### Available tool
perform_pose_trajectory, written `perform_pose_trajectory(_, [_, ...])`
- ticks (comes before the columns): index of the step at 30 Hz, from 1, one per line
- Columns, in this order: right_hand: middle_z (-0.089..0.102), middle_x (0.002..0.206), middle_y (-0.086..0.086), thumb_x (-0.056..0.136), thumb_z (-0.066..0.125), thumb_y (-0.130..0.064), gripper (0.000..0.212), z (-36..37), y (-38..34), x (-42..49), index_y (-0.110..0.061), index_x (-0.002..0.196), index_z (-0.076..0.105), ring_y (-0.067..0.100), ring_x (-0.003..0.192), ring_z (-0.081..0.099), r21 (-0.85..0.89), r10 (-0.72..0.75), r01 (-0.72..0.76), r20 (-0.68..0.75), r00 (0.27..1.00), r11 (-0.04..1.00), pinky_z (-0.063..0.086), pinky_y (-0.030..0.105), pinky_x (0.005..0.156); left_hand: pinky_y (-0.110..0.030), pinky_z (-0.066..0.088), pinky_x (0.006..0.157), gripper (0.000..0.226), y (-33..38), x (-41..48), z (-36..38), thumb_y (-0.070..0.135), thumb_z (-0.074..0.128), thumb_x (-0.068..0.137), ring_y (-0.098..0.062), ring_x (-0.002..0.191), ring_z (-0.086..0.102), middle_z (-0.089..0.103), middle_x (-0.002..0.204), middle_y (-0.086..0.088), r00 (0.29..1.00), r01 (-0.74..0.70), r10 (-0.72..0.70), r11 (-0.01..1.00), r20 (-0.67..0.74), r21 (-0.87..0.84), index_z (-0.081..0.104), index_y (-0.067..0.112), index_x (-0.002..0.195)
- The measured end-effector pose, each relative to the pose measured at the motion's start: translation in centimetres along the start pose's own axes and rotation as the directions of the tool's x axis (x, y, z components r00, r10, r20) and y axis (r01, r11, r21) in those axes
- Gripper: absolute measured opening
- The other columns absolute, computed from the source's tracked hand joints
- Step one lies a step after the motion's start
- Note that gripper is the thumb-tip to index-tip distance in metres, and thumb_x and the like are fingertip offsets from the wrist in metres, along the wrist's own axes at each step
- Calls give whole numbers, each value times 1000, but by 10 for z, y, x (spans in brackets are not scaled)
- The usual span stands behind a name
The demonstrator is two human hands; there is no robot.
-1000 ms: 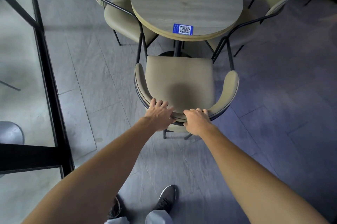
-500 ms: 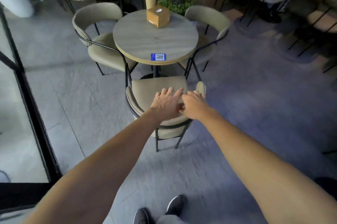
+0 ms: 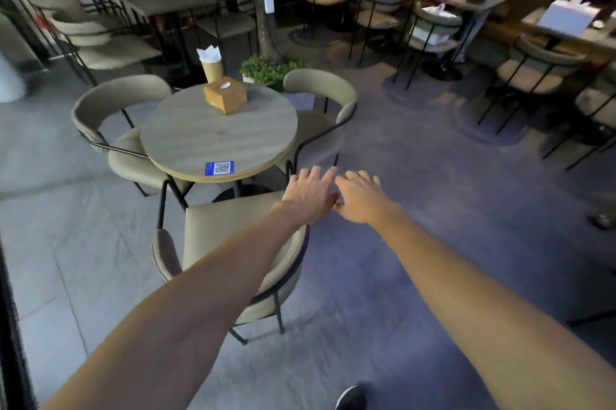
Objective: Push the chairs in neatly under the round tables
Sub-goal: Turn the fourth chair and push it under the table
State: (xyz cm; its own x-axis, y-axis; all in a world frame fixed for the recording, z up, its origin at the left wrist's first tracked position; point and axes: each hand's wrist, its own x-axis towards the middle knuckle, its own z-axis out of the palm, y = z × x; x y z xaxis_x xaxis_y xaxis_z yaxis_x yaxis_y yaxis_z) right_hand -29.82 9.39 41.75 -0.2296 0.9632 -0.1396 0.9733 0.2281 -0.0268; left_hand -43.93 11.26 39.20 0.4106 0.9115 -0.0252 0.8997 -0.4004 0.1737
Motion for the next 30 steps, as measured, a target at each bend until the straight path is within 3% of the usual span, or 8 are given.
perform_pose_trajectory(10, [47, 138, 7, 94, 57, -30, 54, -54, 193, 74, -19, 144, 40, 33, 128, 39, -21, -36, 36, -14, 999, 999, 32, 49, 105, -49, 39, 99, 56, 102, 159, -12, 53, 31, 102, -34, 125, 45, 46, 138, -10, 998, 32, -32, 999, -58, 10, 22, 27, 152])
perform_pose_trajectory(18, [45, 138, 8, 93, 60, -27, 50, -55, 296, 187, -18, 139, 43, 34, 130, 38, -67, -85, 86, 23, 996, 994, 32, 50, 107, -49, 36, 103, 54, 113, 320, 1, 51, 28, 103, -35, 129, 41, 44, 140, -12, 995, 87, -85, 996, -54, 23, 26, 26, 151])
perform_pose_trajectory(23, [43, 142, 10, 92, 60, -27, 54, -60, 363, 268, -19, 142, 41, 35, 131, 37, -93, -95, 107, 120, 988, 990, 32, 50, 107, -51, 33, 104, 57, 102, 428, 9, 54, 26, 102, -37, 132, 38, 39, 144, -14, 985, 162, -163, 987, 56, 25, 26, 24, 151])
perform_pose_trajectory(30, [44, 143, 10, 92, 60, -28, 56, -82, 453, 391, -19, 143, 41, 36, 133, 38, -127, -135, 155, 154, 979, 980, 33, 50, 107, -52, 37, 102, 54, 83, 564, 5, 53, 28, 102, -36, 131, 40, 41, 144, -14, 952, 285, -294, 954, 90, 94, 34, 23, 147])
